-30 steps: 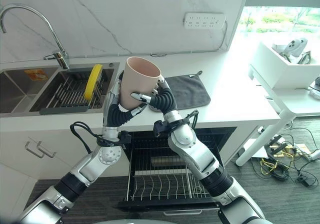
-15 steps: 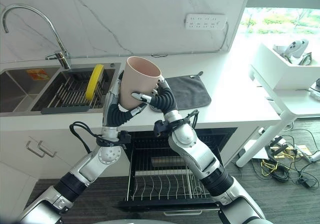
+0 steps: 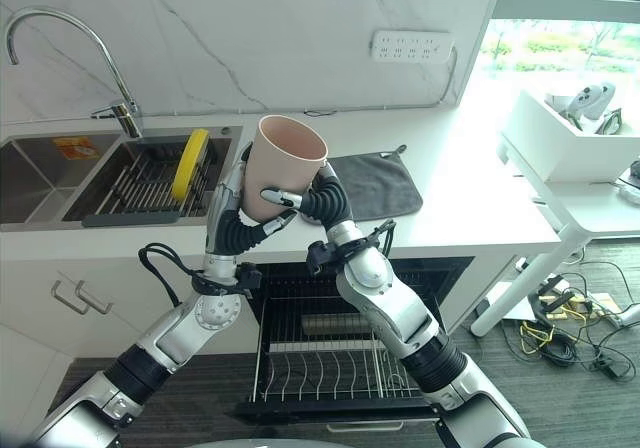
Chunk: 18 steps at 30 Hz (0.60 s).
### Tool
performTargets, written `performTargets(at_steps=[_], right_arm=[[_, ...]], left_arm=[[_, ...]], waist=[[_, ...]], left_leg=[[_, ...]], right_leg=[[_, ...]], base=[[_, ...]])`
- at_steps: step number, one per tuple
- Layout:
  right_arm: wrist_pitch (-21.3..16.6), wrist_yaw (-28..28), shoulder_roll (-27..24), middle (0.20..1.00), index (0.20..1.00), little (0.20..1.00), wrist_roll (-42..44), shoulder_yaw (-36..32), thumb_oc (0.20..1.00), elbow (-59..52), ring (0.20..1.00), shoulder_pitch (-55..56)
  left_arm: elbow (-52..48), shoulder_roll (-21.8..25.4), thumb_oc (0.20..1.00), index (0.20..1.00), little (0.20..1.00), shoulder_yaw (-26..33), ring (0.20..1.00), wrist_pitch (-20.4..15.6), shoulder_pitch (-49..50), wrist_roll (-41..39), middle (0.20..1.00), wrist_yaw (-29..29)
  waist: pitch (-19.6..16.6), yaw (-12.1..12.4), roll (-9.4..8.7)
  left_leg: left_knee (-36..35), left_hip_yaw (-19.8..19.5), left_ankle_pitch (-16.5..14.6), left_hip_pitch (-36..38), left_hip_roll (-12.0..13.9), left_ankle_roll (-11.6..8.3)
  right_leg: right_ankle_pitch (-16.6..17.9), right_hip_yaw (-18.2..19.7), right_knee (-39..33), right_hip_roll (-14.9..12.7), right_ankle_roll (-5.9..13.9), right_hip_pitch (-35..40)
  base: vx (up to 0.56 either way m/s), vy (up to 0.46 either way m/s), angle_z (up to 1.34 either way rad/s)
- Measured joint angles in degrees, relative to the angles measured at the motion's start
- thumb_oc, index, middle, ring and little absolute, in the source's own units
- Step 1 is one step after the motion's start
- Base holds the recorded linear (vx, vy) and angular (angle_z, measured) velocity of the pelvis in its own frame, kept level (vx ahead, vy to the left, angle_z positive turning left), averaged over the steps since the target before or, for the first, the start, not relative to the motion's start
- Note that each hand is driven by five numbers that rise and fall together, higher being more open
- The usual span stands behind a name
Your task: Place the dishes in the dishwasher.
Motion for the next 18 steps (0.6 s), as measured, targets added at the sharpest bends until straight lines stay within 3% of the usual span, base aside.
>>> performTargets(at_steps=[8, 9, 10, 18], right_arm=[[0.01, 0.0, 0.1, 1.0, 1.0, 1.0, 0.99, 0.51, 1.0, 0.07, 1.0, 0.0], [0.0, 0.01, 0.12, 0.507, 0.507, 0.507, 0.99, 0.51, 0.507, 0.07, 0.507, 0.0], [0.01, -0.01, 0.29, 0.2, 0.2, 0.2, 1.0, 0.5, 0.2, 0.2, 0.2, 0.0], [-0.05, -0.59, 0.33, 0.2, 0.2, 0.2, 0.96, 0.47, 0.2, 0.4, 0.2, 0.0]], left_arm=[[0.0, 0.04, 0.2, 0.2, 0.2, -0.04, 0.2, 0.02, -0.17, 0.0, 0.2, 0.01], [0.0, 0.02, 0.2, 0.2, 0.2, -0.04, 0.2, 0.05, -0.2, 0.0, 0.2, 0.01], [0.04, 0.22, 0.2, 0.2, 0.2, 0.08, 0.2, 0.53, -0.5, 0.0, 0.2, 0.23], [0.04, 0.38, 0.2, 0.2, 0.2, -0.03, 0.2, 0.74, -1.14, -0.01, 0.2, 0.22]], waist=[[0.0, 0.4, 0.0], [0.0, 0.53, 0.0], [-0.01, 1.03, -0.01], [-0.01, 1.18, 0.0]], left_leg=[[0.0, -0.05, 0.0, -0.01, -0.01, 0.0], [0.0, -0.06, 0.01, -0.01, -0.01, 0.0], [0.0, -0.09, 0.02, -0.01, -0.02, 0.01], [0.0, -0.28, 0.13, -0.02, -0.07, 0.08]], right_leg=[[0.0, -0.06, 0.0, 0.0, 0.0, 0.17], [0.0, -0.07, 0.0, 0.0, 0.0, 0.17], [0.0, -0.09, 0.0, 0.0, 0.0, 0.17], [0.0, -0.19, 0.04, 0.0, -0.01, 0.19]], base=[[0.0, 0.0, 0.0], [0.0, 0.0, 0.0], [0.0, 0.0, 0.0], [-0.01, 0.001, 0.01]])
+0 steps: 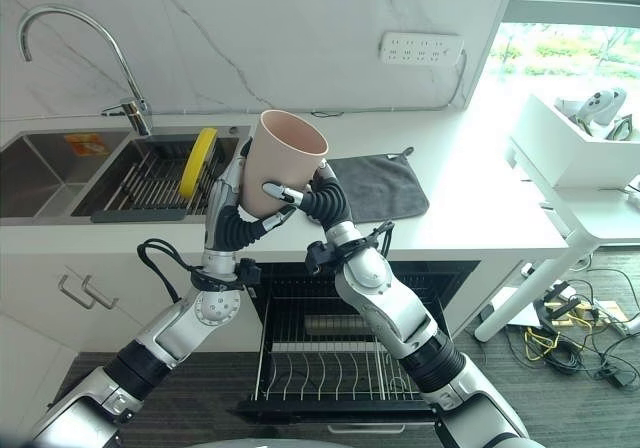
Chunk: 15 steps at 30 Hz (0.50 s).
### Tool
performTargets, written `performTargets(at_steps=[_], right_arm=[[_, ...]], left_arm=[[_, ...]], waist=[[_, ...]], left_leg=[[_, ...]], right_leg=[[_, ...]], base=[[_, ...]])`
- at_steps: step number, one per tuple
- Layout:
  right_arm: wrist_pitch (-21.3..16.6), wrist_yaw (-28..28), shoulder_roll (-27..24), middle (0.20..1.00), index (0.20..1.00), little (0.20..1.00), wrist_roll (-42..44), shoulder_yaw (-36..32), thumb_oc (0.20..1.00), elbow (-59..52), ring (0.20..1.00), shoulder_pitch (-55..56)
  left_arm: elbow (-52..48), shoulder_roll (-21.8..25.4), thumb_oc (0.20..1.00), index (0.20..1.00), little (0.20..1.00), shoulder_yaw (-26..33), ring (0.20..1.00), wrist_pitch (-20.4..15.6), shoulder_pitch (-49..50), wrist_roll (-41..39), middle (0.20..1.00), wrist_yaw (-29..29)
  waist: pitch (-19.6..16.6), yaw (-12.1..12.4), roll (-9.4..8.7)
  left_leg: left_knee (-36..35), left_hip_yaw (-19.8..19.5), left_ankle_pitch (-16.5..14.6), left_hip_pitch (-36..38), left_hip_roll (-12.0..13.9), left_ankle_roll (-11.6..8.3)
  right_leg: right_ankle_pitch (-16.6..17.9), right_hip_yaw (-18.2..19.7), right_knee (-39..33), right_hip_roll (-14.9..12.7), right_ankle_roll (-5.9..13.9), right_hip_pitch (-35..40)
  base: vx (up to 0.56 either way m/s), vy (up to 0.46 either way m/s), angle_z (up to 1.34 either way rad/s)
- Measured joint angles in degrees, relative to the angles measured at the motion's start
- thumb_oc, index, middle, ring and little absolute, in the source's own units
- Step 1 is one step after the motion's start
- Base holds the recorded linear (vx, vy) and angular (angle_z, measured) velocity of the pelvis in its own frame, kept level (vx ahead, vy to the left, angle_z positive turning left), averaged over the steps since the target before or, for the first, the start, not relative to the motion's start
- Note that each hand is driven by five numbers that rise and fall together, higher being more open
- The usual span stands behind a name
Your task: Place the dishes in the dishwasher.
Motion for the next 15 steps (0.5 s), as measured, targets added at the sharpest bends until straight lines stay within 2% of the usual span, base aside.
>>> performTargets(at_steps=[2, 3, 4, 9, 13, 15], right_arm=[[-0.15, -0.74, 0.0, 0.2, 0.2, 0.2, 0.01, 0.08, 0.2, 0.0, 0.2, 0.0], [-0.19, -0.9, 0.0, 0.2, 0.2, 0.2, 0.01, 0.09, 0.2, 0.0, 0.2, 0.0], [-0.7, -1.54, 0.01, 0.2, 0.2, 0.2, 0.02, 0.32, 0.2, 0.01, 0.2, 0.0], [-3.3, -5.14, 0.01, 0.2, 0.2, 0.2, 0.07, 0.55, 0.2, 0.86, 0.2, 0.0], [-7.31, -10.74, 1.41, 0.2, 0.2, 0.2, 0.08, -4.88, 0.2, 1.84, 0.2, 0.0], [-8.32, -11.78, 1.78, 0.2, 0.2, 0.2, 0.08, -6.15, 0.2, 1.93, 0.2, 0.06]], left_arm=[[0.05, -0.01, 0.2, 0.2, 0.2, -0.06, 0.2, 0.17, -0.01, 0.0, 0.2, 0.0], [0.05, -0.01, 0.47, 0.47, 0.47, -0.06, 0.47, 0.23, -0.02, 0.0, 0.47, 0.0], [0.04, 0.0, 1.0, 1.0, 1.0, -0.07, 1.0, 0.37, -0.13, 0.0, 1.0, -0.01], [0.22, -0.01, 1.0, 1.0, 1.0, -0.93, 1.0, 1.11, -0.33, 0.03, 1.0, -0.08], [0.96, 0.02, 1.0, 1.0, 1.0, -5.27, 1.0, 0.19, -0.28, 3.45, 1.0, -0.95], [1.01, -0.11, 1.0, 1.0, 1.0, -6.01, 1.0, -0.48, -0.18, 4.74, 1.0, -1.15]], waist=[[-0.01, -0.01, 0.01], [-0.01, -0.01, 0.01], [-0.01, -0.01, 0.02], [-0.04, -0.03, 0.06], [-0.19, -0.14, 0.32], [-0.23, -0.26, 0.39]], left_leg=[[0.0, -0.02, 0.06, 0.01, 0.0, 0.03], [0.0, -0.04, 0.05, 0.01, 0.0, 0.03], [0.0, -0.06, 0.06, 0.0, 0.0, 0.03], [0.0, -0.05, 0.07, 0.0, 0.0, 0.03], [0.0, -0.05, 0.08, 0.01, 0.0, 0.05], [0.0, -0.03, 0.08, -0.02, 0.04, 0.05]], right_leg=[[0.0, -0.01, 0.03, 0.0, 0.0, -0.01], [0.0, -0.01, 0.0, 0.0, -0.01, 0.01], [0.0, -0.01, 0.01, 0.0, -0.01, 0.01], [0.0, -0.02, 0.01, 0.0, -0.01, 0.02], [0.0, -0.03, 0.02, -0.01, -0.01, 0.06], [0.0, -0.02, 0.02, 0.0, -0.01, 0.1]], base=[[0.0, 0.0, 0.0], [0.0, 0.0, 0.0], [-0.04, 0.005, 0.01], [-0.01, 0.001, 0.0], [-0.04, -0.006, 0.0], [0.0, 0.0, 0.0]])
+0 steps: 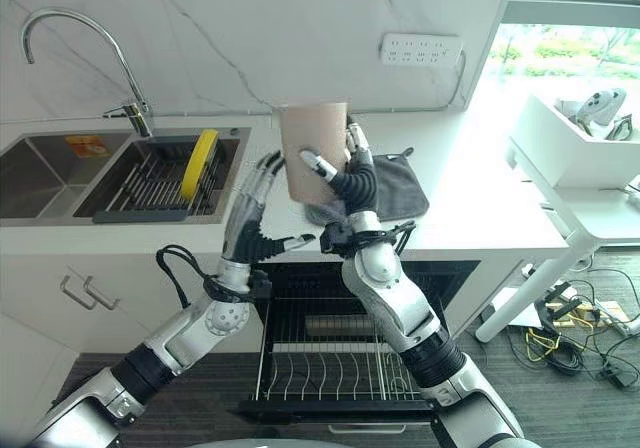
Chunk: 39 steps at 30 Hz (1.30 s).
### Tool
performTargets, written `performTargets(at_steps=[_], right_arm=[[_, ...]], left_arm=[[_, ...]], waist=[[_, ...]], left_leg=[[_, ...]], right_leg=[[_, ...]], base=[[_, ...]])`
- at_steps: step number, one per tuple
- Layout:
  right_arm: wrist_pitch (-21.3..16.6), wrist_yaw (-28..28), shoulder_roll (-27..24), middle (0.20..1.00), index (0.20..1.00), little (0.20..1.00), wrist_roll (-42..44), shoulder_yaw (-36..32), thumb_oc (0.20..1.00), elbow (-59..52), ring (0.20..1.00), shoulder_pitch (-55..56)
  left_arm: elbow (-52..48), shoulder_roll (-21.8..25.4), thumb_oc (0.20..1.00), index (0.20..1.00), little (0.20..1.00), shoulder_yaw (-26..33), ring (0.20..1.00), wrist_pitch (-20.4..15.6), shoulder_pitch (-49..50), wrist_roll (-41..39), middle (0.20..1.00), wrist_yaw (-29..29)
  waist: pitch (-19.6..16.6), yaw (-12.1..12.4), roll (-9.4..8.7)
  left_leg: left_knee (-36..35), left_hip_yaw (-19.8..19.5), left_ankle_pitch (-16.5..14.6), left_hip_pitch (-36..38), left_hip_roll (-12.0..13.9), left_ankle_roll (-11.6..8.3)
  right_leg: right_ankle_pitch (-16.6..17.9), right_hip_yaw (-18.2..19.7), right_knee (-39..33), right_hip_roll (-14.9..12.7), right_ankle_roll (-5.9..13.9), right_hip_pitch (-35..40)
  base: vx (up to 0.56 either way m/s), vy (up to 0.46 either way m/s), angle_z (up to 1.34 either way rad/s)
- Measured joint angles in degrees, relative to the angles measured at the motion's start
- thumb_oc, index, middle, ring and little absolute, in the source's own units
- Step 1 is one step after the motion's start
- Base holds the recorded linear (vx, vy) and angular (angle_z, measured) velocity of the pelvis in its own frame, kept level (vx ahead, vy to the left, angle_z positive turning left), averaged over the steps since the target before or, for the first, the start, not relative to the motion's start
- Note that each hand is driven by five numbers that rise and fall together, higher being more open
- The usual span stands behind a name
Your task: Place the dishes in the dishwasher.
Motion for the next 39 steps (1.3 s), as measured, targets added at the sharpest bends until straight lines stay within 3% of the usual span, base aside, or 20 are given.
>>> performTargets(at_steps=[3, 17, 19, 23, 26, 27, 28, 31, 35, 39], right_arm=[[-2.98, -2.14, -0.02, 0.2, 0.2, 0.2, 0.03, -2.4, 0.2, 0.1, 0.2, 0.03], [-8.92, -2.57, -0.06, 0.2, 0.2, 0.2, 2.17, -5.91, 0.2, 2.16, 0.2, 2.84], [-10.4, -2.75, -0.19, 0.2, 0.2, 0.2, 2.17, -8.44, 0.2, 1.97, 0.2, 5.16], [-13.71, 0.19, -4.99, 0.2, 0.2, 0.2, 2.17, -14.02, 0.2, -0.74, 0.2, 19.72], [-14.38, 3.1, -4.94, 0.2, 0.2, 0.2, 2.2, -17.08, 0.2, -1.58, 0.2, 28.07], [-15.21, 5.24, -4.86, 0.2, 0.2, 0.2, 2.29, -18.49, 0.2, -0.69, 0.2, 30.42], [-15.29, 5.83, -4.86, 0.2, 0.2, 0.2, 2.31, -19.06, 0.2, -0.36, 0.2, 30.86], [-17.04, 10.18, -5.02, 0.2, 0.2, 0.2, 4.58, -20.39, 0.2, -0.03, 0.2, 31.1], [-17.29, 13.1, -4.96, 0.2, 0.2, 0.2, 5.98, -19.0, 0.2, 2.19, 0.2, 30.86], [-17.26, 16.08, -4.96, 0.2, 0.2, 0.2, 7.96, -17.32, 0.2, 4.58, 0.2, 30.84]], left_arm=[[0.02, 0.05, 1.0, 1.0, 1.0, -0.05, 1.0, -0.92, 0.07, 0.4, 1.0, -0.04], [-0.04, 0.7, 1.0, 1.0, 1.0, 1.29, 1.0, -1.81, 1.1, 0.32, 1.0, -1.26], [-0.07, 0.89, 1.0, 1.0, 1.0, 3.22, 1.0, -1.3, 3.13, 0.25, 1.0, -1.28], [-0.07, 3.66, 1.0, 1.0, 1.0, 9.66, 1.0, 0.01, 10.48, 0.27, 1.0, -1.39], [-0.15, 4.82, 1.0, 1.0, 1.0, 12.11, 1.0, -3.39, 11.91, -0.26, 1.0, -7.59], [-1.37, 6.22, 1.0, 1.0, 1.0, 12.16, 1.0, -7.12, 13.63, -1.53, 1.0, -13.15], [-1.8, 6.84, 1.0, 1.0, 1.0, 12.04, 1.0, -8.5, 14.49, -1.53, 1.0, -15.08], [-2.46, 7.78, 1.0, 1.0, 1.0, 8.42, 1.0, -14.53, 15.16, -6.26, 1.0, -30.59], [-2.31, 8.23, 1.0, 1.0, 1.0, 3.82, 1.0, -14.69, 15.09, -9.06, 1.0, -40.6], [0.7, 8.44, 1.0, 1.0, 1.0, 2.59, 1.0, -14.66, 14.76, -11.32, 1.0, -45.33]], waist=[[-0.06, -0.16, 0.1], [-0.04, -0.8, 0.06], [0.01, -1.11, -0.01], [0.14, -2.72, -0.24], [0.23, -4.27, -0.53], [0.23, -5.46, -0.53], [0.23, -5.84, -0.52], [0.19, -8.76, -0.32], [0.13, -9.63, -0.09], [0.12, -9.99, 0.17]], left_leg=[[0.0, -0.01, 0.0, 0.03, 0.01, 0.0], [-0.01, 0.05, 0.0, 0.03, 0.03, 0.0], [-0.01, 0.08, -0.02, 0.02, 0.04, 0.0], [-0.36, 0.67, -0.11, -0.09, 0.26, -0.09], [-0.36, 1.67, -0.17, -0.07, 0.45, -0.12], [-0.38, 2.05, -0.22, -0.09, 0.61, -0.18], [-0.38, 2.26, -0.22, -0.13, 0.66, -0.18], [-0.38, 3.72, -0.36, -0.06, 0.91, -0.35], [-0.38, 5.04, -0.62, 0.03, 1.23, -0.45], [-0.37, 5.93, -0.67, 0.08, 1.35, -0.53]], right_leg=[[0.0, 0.0, 0.0, 0.0, 0.0, -0.02], [0.0, 0.05, 0.15, 0.0, 0.01, -0.18], [-0.01, 0.09, 0.11, -0.02, 0.01, -0.2], [-0.07, 0.64, -0.01, 0.08, -0.05, -0.65], [0.0, 1.69, 0.2, 0.09, 0.01, -1.29], [-0.01, 2.06, 0.33, 0.09, 0.02, -1.63], [0.03, 2.23, 0.32, 0.1, 0.06, -1.77], [0.32, 3.8, -0.03, 0.14, 0.31, -2.49], [0.69, 5.16, -0.04, 0.13, 0.2, -3.17], [0.75, 5.83, -0.03, 0.22, 0.14, -3.51]], base=[[0.0, 0.0, 0.0], [-0.01, 0.002, 0.0], [0.0, 0.0, 0.0], [-0.02, -0.009, -0.08], [-0.05, -0.016, -0.16], [-0.05, -0.015, -0.1], [-0.04, -0.012, -0.28], [-0.04, -0.016, -0.23], [0.0, -0.017, -0.16], [-0.02, -0.02, -0.08]])
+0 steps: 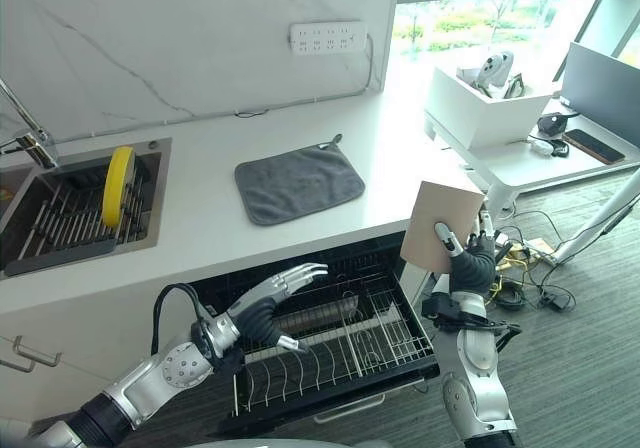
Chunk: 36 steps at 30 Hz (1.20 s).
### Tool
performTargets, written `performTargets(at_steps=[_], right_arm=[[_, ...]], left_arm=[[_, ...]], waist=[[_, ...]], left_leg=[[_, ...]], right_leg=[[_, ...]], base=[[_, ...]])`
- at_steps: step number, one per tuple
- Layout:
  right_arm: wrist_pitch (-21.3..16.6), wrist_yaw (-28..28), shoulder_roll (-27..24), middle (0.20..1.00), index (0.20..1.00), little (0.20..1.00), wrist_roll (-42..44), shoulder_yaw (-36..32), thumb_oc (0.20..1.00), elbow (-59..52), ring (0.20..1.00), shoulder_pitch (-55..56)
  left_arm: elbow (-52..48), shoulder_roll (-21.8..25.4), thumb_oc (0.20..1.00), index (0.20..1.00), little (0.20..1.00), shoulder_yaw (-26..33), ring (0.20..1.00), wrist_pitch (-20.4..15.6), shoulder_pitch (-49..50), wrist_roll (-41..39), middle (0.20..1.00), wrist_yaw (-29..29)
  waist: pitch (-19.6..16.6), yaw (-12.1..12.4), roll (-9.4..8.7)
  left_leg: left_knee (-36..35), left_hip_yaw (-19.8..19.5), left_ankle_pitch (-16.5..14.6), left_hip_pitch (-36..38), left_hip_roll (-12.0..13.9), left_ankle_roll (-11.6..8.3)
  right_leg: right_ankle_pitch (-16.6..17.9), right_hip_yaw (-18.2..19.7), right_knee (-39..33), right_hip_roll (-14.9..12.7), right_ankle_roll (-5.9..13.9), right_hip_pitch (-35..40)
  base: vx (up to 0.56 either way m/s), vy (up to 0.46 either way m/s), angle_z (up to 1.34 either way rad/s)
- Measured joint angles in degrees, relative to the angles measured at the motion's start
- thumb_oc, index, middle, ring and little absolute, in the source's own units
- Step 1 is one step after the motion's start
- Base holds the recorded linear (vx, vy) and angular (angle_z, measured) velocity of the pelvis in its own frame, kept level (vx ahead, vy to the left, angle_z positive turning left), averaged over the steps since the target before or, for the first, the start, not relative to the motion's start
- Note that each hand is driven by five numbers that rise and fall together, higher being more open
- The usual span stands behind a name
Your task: Place the dishes in the dishwasher.
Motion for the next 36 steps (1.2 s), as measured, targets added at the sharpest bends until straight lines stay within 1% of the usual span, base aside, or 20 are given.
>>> performTargets(at_steps=[2, 4, 6, 8, 9, 11, 13, 15, 16, 17, 18, 21, 24, 26, 27, 29, 30, 32, 34, 36], right_arm=[[0.0, 1.05, -0.01, 0.2, 0.2, 0.2, 0.36, -0.06, 0.2, 0.72, 0.2, -0.11], [0.02, 2.25, -0.01, 0.2, 0.2, 0.2, 1.07, -0.01, 0.2, 1.38, 0.2, -0.23], [0.54, 2.67, -0.02, 0.2, 0.2, 0.2, 1.07, 0.4, 0.2, 1.42, 0.2, -0.45], [1.52, 3.35, -0.06, 0.2, 0.2, 0.2, 1.06, 2.35, 0.2, 1.44, 0.2, -0.51], [2.66, 3.66, -0.1, 0.2, 0.2, 0.2, 1.05, 4.38, 0.2, 2.07, 0.2, -1.32], [3.56, 3.9, -0.23, 0.2, 0.2, 0.2, 0.97, 6.23, 0.2, 3.11, 0.2, -2.34], [4.54, 3.71, -0.22, 0.2, 0.2, 0.2, 0.92, 7.23, 0.2, 7.23, 0.2, -3.63], [4.84, 3.61, -0.19, 0.2, 0.2, 0.2, 0.61, 7.44, 0.2, 10.1, 0.2, -5.35], [4.6, 3.09, -0.29, 0.2, 0.2, 0.2, -0.23, 8.54, 0.2, 12.91, 0.2, -7.78], [4.63, 2.41, -0.38, 0.2, 0.2, 0.2, -0.41, 9.36, 0.2, 13.76, 0.2, -9.17], [4.6, 1.71, -0.38, 0.2, 0.2, 0.2, -1.34, 9.53, 0.2, 13.82, 0.2, -10.25], [4.37, 0.36, -0.38, 0.2, 0.2, 0.2, -1.4, 10.25, 0.2, 14.44, 0.2, -13.11], [3.16, -0.86, -0.34, 0.2, 0.2, 0.2, -2.5, 9.9, 0.2, 16.1, 0.2, -15.12], [3.19, -1.86, -0.23, 0.2, 0.2, 0.2, -4.06, 9.9, 0.2, 16.73, 0.2, -15.16], [3.48, -2.8, -0.16, 0.2, 0.2, 0.2, -6.01, 9.96, 0.2, 19.6, 0.2, -15.47], [3.61, -3.01, -0.18, 0.2, 0.2, 0.2, -6.71, 10.04, 0.2, 21.39, 0.2, -16.26], [3.83, -3.35, -0.23, 0.2, 0.2, 0.2, -8.11, 10.14, 0.2, 25.18, 0.2, -18.25], [4.49, -4.35, -0.68, 0.2, 0.2, 0.2, -8.95, 10.07, 0.2, 29.05, 0.2, -20.76], [4.76, -5.09, -0.9, 0.2, 0.2, 0.2, -10.47, 10.12, 0.2, 30.83, 0.2, -23.64], [4.96, -5.53, -1.54, 0.2, 0.2, 0.2, -11.52, 10.71, 0.2, 31.97, 0.2, -26.56]], left_arm=[[1.67, 0.35, 1.0, 1.0, 1.0, -0.37, 1.0, 0.02, -0.48, -0.25, 1.0, -1.9], [2.63, 1.03, 1.0, 1.0, 1.0, -2.35, 1.0, 0.05, -1.85, -0.69, 1.0, -5.41], [2.83, 1.02, 1.0, 1.0, 1.0, -3.59, 1.0, 1.16, -1.94, -2.44, 1.0, -7.89], [4.05, 0.26, 1.0, 1.0, 1.0, -5.97, 1.0, 3.87, -2.09, -2.48, 1.0, -10.29], [8.21, -1.71, 1.0, 1.0, 1.0, -7.36, 1.0, 5.82, -2.42, -2.38, 1.0, -11.18], [11.27, -2.41, 1.0, 1.0, 1.0, -9.2, 1.0, 7.56, -2.46, -2.11, 1.0, -11.93], [14.26, -3.42, 1.0, 1.0, 1.0, -11.38, 1.0, 8.87, -3.17, -1.1, 1.0, -12.25], [14.54, -3.48, 1.0, 1.0, 1.0, -11.69, 1.0, 9.9, -4.36, 1.64, 1.0, -12.67], [15.55, -3.83, 1.0, 1.0, 1.0, -13.15, 1.0, 11.05, -6.07, 2.73, 1.0, -12.75], [16.61, -4.62, 1.0, 1.0, 1.0, -14.09, 1.0, 11.99, -7.15, 2.9, 1.0, -12.94], [16.99, -5.43, 1.0, 1.0, 1.0, -14.29, 1.0, 12.97, -7.92, 3.31, 1.0, -12.95], [17.2, -6.66, 1.0, 1.0, 1.0, -15.68, 1.0, 14.28, -9.03, 4.99, 1.0, -12.94], [17.09, -6.2, 1.0, 1.0, 1.0, -15.56, 1.0, 15.36, -11.08, 5.39, 1.0, -12.85], [16.79, -5.15, 1.0, 1.0, 1.0, -15.56, 1.0, 16.76, -12.22, 6.22, 1.0, -12.17], [16.81, -4.98, 1.0, 1.0, 1.0, -15.44, 1.0, 17.89, -13.25, 7.21, 1.0, -11.3], [16.82, -4.89, 1.0, 1.0, 1.0, -15.46, 1.0, 18.07, -13.26, 7.65, 1.0, -10.81], [16.82, -4.84, 1.0, 1.0, 1.0, -15.53, 1.0, 18.55, -13.42, 7.95, 1.0, -10.55], [16.81, -4.71, 1.0, 1.0, 1.0, -15.62, 1.0, 18.6, -14.08, 9.49, 1.0, -9.98], [16.8, -4.26, 1.0, 1.0, 1.0, -15.71, 1.0, 18.67, -15.39, 10.02, 1.0, -9.83], [16.8, -3.95, 1.0, 1.0, 1.0, -16.19, 1.0, 18.72, -16.94, 10.16, 1.0, -9.82]], waist=[[-0.03, 0.03, 0.17], [-0.03, -0.35, 0.32], [-0.04, -0.82, 0.72], [-0.02, -0.97, 1.48], [0.03, -0.96, 2.03], [0.16, -0.94, 2.55], [0.58, -0.94, 2.84], [2.4, -0.79, 3.07], [3.23, -0.56, 3.5], [3.92, -0.54, 3.87], [5.19, -0.53, 4.12], [7.52, -0.12, 4.32], [10.17, 0.6, 4.09], [11.42, 0.78, 3.95], [12.4, 1.38, 3.92], [12.68, 1.59, 3.9], [12.85, 1.72, 3.79], [12.88, 2.75, 3.78], [13.61, 3.4, 3.64], [14.26, 3.41, 3.59]], left_leg=[[0.01, 0.33, -0.04, -0.05, 0.04, -0.04], [0.0, 0.44, -0.09, -0.05, 0.01, -0.05], [0.01, 0.53, -0.11, -0.05, 0.08, -0.08], [0.01, 0.85, -0.17, -0.1, 0.18, -0.14], [0.02, 1.45, -0.21, -0.24, 0.29, -0.16], [0.14, 1.86, -0.15, -1.38, 0.27, -0.14], [0.37, 1.83, 0.15, -2.9, 0.13, 0.13], [0.37, 1.85, 0.16, -3.11, -0.03, 0.15], [0.36, 1.77, 0.18, -4.24, -0.05, 0.19], [0.38, 1.68, 0.45, -5.12, -0.12, 0.4], [0.38, 1.57, 0.58, -5.46, -0.16, 0.46], [0.4, 1.33, 0.81, -6.91, -0.2, 0.64], [0.41, 0.33, 0.83, -8.0, -0.47, 0.68], [0.41, 0.29, 0.83, -8.06, -0.56, 0.69], [0.41, 0.21, 0.83, -8.09, -0.57, 0.68], [0.42, 0.18, 0.83, -8.14, -0.57, 0.68], [0.42, 0.07, 0.83, -8.22, -0.56, 0.68], [0.42, -0.12, 0.84, -8.7, -0.56, 0.69], [0.42, -0.38, 0.97, -9.34, -0.62, 0.87], [0.43, -1.21, 1.21, -10.11, -0.73, 1.08]], right_leg=[[0.12, 0.58, 0.0, 0.03, -0.02, -0.33], [0.13, 0.69, 0.0, 0.01, -0.02, -0.4], [0.13, 0.75, 0.0, 0.0, 0.0, -0.46], [0.14, 0.97, 0.03, 0.03, 0.0, -0.71], [0.22, 1.3, 0.03, 0.04, 0.07, -1.21], [0.35, 2.08, 0.27, 0.15, 0.18, -2.81], [0.61, 2.06, 0.71, 0.04, -0.01, -4.09], [0.63, 2.05, 0.81, -0.18, 0.12, -4.68], [0.48, 2.01, 0.81, -0.18, 0.57, -5.82], [0.66, 2.0, 0.8, -0.18, 0.67, -6.33], [1.02, 1.99, 0.87, -0.19, 0.28, -6.62], [1.22, 1.66, 0.92, -0.17, 0.18, -7.87], [1.13, 0.65, 0.92, -0.31, 0.29, -8.42], [1.09, 0.57, 0.93, -0.36, 0.33, -8.46], [0.98, 0.53, 0.91, -0.36, 0.36, -8.44], [0.94, 0.48, 0.88, -0.36, 0.38, -8.46], [0.94, 0.4, 0.87, -0.34, 0.38, -8.48], [0.92, 0.29, 0.88, -0.34, 0.4, -8.85], [0.94, 0.08, 1.03, -0.34, 0.38, -9.39], [0.94, -0.93, 1.08, -0.36, 0.39, -9.74]], base=[[0.0, -0.02, -0.12], [0.02, -0.029, -0.05], [0.03, -0.03, -0.04], [0.02, -0.014, -0.09], [-0.01, -0.001, -0.15], [-0.02, 0.0, -0.16], [-0.04, 0.001, 0.0], [-0.06, -0.011, 0.03], [-0.05, -0.025, -0.01], [-0.07, -0.029, 0.02], [-0.07, -0.021, 0.06], [-0.07, -0.022, 0.06], [-0.03, -0.023, 0.14], [0.0, -0.041, 0.05], [0.01, -0.058, 0.02], [-0.01, -0.045, 0.01], [-0.03, -0.029, 0.03], [-0.04, -0.03, 0.06], [-0.06, -0.027, 0.07], [-0.05, -0.022, 0.17]])
